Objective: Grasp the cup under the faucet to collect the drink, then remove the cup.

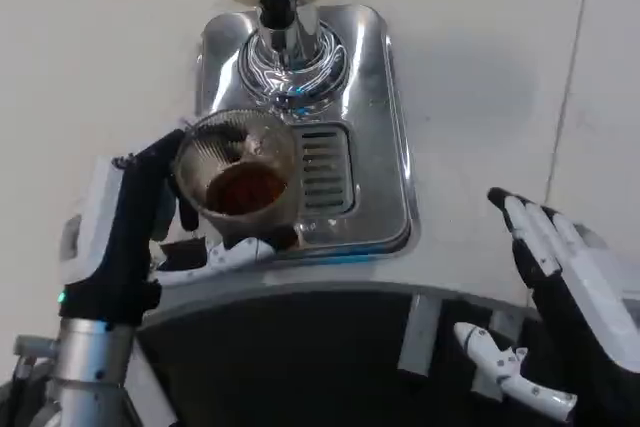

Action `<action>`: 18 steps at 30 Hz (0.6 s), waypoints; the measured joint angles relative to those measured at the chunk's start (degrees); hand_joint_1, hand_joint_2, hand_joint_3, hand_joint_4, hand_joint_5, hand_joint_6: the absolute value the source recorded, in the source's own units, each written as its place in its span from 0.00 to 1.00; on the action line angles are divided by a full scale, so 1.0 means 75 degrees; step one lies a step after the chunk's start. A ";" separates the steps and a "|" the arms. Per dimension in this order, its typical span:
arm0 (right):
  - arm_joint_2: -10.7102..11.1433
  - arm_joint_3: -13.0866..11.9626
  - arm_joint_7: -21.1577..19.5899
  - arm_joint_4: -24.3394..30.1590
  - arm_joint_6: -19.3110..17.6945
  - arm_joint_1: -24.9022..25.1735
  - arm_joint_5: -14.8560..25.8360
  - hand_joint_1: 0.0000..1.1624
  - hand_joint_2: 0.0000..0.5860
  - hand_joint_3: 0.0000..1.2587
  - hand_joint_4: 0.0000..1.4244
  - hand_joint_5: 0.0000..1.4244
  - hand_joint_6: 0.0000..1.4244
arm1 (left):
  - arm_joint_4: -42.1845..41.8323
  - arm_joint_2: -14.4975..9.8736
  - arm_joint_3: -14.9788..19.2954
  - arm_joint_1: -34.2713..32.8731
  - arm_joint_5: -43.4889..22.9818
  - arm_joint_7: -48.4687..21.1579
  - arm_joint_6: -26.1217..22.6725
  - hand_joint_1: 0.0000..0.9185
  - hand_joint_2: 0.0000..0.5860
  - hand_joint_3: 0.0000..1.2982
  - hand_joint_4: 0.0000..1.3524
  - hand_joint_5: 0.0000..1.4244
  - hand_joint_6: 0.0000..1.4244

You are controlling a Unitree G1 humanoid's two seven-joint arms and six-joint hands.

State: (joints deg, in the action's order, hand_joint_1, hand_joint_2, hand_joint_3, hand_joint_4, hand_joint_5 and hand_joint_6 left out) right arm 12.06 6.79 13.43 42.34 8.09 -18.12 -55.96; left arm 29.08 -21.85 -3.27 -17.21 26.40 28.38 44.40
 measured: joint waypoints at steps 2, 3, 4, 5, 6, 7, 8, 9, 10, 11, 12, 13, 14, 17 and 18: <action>0.0095 -0.0006 -0.0095 -0.0072 -0.0140 0.0101 0.0000 0.22 0.76 0.00 0.00 0.00 0.00 | -0.0292 -0.0093 0.0064 0.0271 -0.0111 -0.0209 0.0123 0.85 0.00 0.79 0.79 0.84 1.00; 0.0118 -0.0007 -0.0108 -0.0087 -0.0148 0.0119 -0.0001 0.22 0.76 0.00 0.00 0.00 0.00 | -0.0333 -0.0099 0.0064 0.0308 -0.0115 -0.0233 0.0136 0.85 0.00 0.79 0.79 0.84 1.00; 0.0202 -0.0012 -0.0195 -0.0192 -0.0244 0.0178 0.0001 0.22 0.76 0.00 0.00 0.00 0.00 | -0.0503 -0.0109 0.0102 0.0440 -0.0127 -0.0343 0.0168 0.85 0.00 0.79 0.79 0.84 1.00; 0.0250 -0.0014 -0.0230 -0.0239 -0.0301 0.0193 0.0003 0.23 0.77 0.00 0.00 0.00 0.00 | -0.0636 -0.0124 0.0127 0.0531 -0.0130 -0.0428 0.0202 0.85 0.00 0.79 0.79 0.84 1.00; 0.0270 -0.0013 -0.0265 -0.0262 -0.0335 0.0196 0.0005 0.23 0.77 0.00 0.00 0.00 0.00 | -0.0713 -0.0137 0.0134 0.0587 -0.0131 -0.0474 0.0232 0.85 0.00 0.79 0.79 0.84 1.00; 0.0308 -0.0014 -0.0403 -0.0342 -0.0457 0.0200 0.0005 0.23 0.77 0.00 0.00 0.00 0.00 | -0.0858 -0.0166 0.0171 0.0681 -0.0136 -0.0566 0.0256 0.85 0.00 0.79 0.79 0.85 1.00; 0.0345 -0.0015 -0.0530 -0.0390 -0.0570 0.0195 0.0006 0.23 0.77 0.00 0.00 0.00 0.00 | -0.0965 -0.0204 0.0207 0.0761 -0.0141 -0.0662 0.0300 0.85 0.00 0.79 0.79 0.85 1.00; 0.0380 -0.0015 -0.0667 -0.0445 -0.0680 0.0191 0.0005 0.23 0.77 0.00 0.00 0.00 0.00 | -0.1045 -0.0239 0.0238 0.0823 -0.0144 -0.0749 0.0357 0.85 0.00 0.79 0.79 0.85 1.00; 0.0434 -0.0017 -0.0807 -0.0501 -0.0777 0.0181 0.0004 0.23 0.77 0.00 0.00 0.00 0.00 | -0.1125 -0.0261 0.0270 0.0877 -0.0149 -0.0841 0.0395 0.85 0.00 0.79 0.79 0.85 1.00; 0.0519 -0.0017 -0.0960 -0.0534 -0.0901 0.0141 -0.0019 0.24 0.77 0.00 0.00 0.00 0.00 | -0.1233 -0.0283 0.0306 0.0963 -0.0170 -0.0935 0.0418 0.85 0.00 0.79 0.79 0.85 1.00; 0.0593 -0.0020 -0.1115 -0.0550 -0.1036 0.0092 -0.0055 0.24 0.77 0.00 0.00 0.00 0.00 | -0.1347 -0.0312 0.0343 0.1068 -0.0188 -0.1024 0.0459 0.85 0.00 0.79 0.79 0.85 1.00; 0.0630 -0.0021 -0.1217 -0.0562 -0.1128 0.0051 -0.0097 0.24 0.77 0.00 0.00 0.00 0.00 | -0.1424 -0.0337 0.0366 0.1138 -0.0195 -0.1098 0.0487 0.85 0.00 0.79 0.79 0.85 1.00; 0.0691 -0.0021 -0.1372 -0.0606 -0.1266 -0.0007 -0.0142 0.25 0.79 0.00 0.00 0.00 0.00 | -0.1535 -0.0364 0.0400 0.1232 -0.0200 -0.1201 0.0502 0.85 0.00 0.80 0.80 0.85 1.00; 0.0859 -0.0027 -0.1596 -0.0717 -0.1510 -0.0104 -0.0162 0.25 0.80 0.00 0.00 0.00 0.00 | -0.1761 -0.0374 0.0489 0.1432 -0.0250 -0.1380 0.0533 0.85 0.00 0.80 0.80 0.85 1.00; 0.0908 -0.0038 -0.1716 -0.0801 -0.1616 -0.0149 -0.0165 0.25 0.80 0.00 0.00 0.00 0.00 | -0.1878 -0.0374 0.0548 0.1529 -0.0268 -0.1463 0.0538 0.85 0.00 0.80 0.80 0.85 1.00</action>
State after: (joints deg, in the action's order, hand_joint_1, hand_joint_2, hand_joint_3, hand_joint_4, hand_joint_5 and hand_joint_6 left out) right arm 18.88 6.50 0.56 36.33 -4.03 -19.24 -57.20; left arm 14.99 -24.65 0.84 -5.74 24.39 17.41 48.44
